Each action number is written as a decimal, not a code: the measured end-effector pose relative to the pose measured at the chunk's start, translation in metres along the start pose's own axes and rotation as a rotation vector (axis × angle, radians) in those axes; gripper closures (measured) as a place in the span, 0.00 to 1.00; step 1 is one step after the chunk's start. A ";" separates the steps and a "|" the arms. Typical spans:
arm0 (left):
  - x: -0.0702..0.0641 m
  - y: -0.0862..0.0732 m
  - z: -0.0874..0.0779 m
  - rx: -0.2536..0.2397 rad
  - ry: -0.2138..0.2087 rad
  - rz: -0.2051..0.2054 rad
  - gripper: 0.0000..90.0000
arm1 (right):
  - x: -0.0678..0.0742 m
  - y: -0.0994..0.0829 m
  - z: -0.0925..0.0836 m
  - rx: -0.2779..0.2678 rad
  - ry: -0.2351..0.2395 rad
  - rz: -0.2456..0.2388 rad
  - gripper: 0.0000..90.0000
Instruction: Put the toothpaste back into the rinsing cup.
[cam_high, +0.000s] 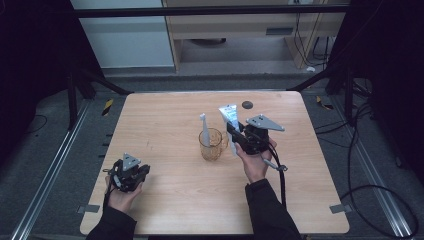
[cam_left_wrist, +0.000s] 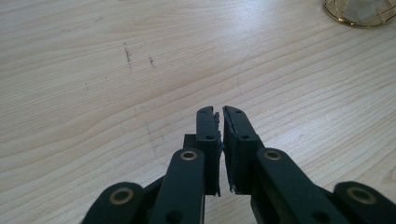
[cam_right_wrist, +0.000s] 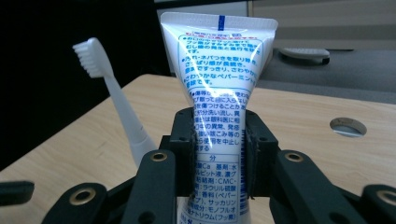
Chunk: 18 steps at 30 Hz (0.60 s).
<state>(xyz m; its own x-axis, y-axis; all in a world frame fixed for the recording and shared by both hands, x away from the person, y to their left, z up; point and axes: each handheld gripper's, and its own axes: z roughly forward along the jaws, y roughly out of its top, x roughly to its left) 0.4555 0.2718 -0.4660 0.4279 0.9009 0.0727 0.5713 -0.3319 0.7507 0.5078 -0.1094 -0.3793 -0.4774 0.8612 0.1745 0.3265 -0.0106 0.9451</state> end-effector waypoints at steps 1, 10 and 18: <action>0.000 0.000 0.000 -0.001 0.001 0.000 0.95 | 0.000 0.000 0.002 -0.007 -0.004 0.002 0.78; 0.000 0.000 -0.001 -0.004 0.006 0.002 0.97 | 0.000 0.003 0.019 -0.034 -0.021 0.022 0.77; 0.001 0.000 -0.001 0.001 0.008 0.002 1.00 | -0.003 0.010 0.028 -0.064 -0.037 0.049 0.77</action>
<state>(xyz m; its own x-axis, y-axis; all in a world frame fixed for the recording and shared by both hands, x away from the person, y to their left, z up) 0.4555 0.2724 -0.4652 0.4233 0.9025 0.0795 0.5713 -0.3340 0.7498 0.5349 -0.0978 -0.3785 -0.4314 0.8768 0.2123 0.2952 -0.0851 0.9516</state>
